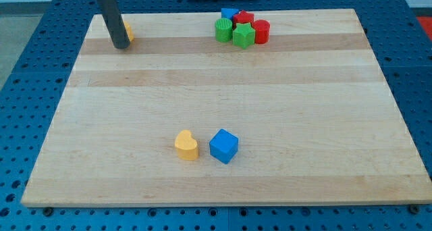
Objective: Place your arm at the top left of the green circle
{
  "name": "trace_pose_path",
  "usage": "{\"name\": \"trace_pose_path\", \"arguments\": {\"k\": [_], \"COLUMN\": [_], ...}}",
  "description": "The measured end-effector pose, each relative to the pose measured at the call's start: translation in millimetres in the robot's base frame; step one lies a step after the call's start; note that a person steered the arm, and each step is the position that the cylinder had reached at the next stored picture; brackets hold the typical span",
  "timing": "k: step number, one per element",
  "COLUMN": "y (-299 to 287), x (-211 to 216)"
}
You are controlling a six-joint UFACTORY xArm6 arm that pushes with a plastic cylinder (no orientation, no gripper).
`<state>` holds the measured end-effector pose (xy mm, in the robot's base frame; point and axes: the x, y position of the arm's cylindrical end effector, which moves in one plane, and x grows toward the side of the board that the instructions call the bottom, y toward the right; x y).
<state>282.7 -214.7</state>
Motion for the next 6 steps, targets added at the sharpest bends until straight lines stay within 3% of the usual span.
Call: {"name": "trace_pose_path", "arguments": {"k": [2,4,5,6], "y": [-2,6,46,94], "x": [-26,-15,-4,-22]}}
